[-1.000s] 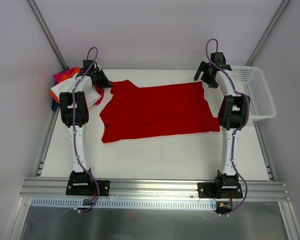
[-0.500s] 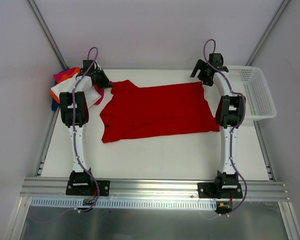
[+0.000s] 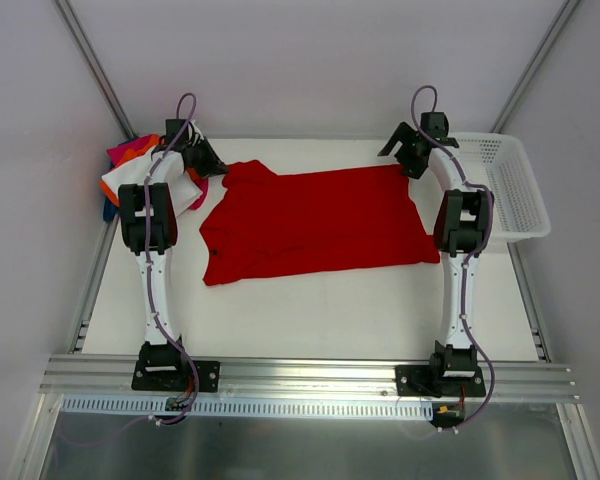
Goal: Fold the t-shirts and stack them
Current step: Fold the tshirt
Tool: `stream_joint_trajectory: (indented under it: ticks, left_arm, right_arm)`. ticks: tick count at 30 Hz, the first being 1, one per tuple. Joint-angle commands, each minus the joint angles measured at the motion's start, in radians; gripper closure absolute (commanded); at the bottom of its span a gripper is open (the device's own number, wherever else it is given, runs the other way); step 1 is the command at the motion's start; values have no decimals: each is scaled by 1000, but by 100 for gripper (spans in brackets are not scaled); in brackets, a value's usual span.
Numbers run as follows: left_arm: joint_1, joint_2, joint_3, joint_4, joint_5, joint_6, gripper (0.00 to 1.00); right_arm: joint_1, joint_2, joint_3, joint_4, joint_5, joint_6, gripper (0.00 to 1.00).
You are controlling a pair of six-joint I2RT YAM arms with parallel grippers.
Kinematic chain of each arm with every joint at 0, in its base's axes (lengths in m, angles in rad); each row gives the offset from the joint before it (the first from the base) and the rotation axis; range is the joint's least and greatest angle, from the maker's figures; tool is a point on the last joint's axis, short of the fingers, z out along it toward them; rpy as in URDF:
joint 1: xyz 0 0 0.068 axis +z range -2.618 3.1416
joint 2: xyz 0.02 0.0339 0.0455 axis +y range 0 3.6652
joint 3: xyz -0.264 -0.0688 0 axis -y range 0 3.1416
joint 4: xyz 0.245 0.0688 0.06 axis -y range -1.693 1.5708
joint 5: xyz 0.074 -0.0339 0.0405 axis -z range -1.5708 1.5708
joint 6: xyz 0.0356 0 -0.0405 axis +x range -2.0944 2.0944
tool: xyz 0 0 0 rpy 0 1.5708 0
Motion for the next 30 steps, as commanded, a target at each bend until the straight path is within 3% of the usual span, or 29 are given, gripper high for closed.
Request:
stream_joint_trajectory:
  ticks: [1,7,15,23,30]
  left_arm:
    - [5,-98,-4,7,38,-4,100]
    - [7,-109,-4,9,47,-7,100]
    - [-1,-98,1,9,58,-12,100]
    - [-1,-95,2,9,55,-5,100]
    - [-1,-92,4,9,55,-2,100]
  right_arm:
    - [-114,4,-81,-90,24,124,1]
    - [-119,11,65,-266,79,7,1]
    - [-117,-53,37,-239,25,-63,0]
    - [-109,-71,103,-260,65,-130,1]
    - [-125,-110,65,-276,82,-156,1]
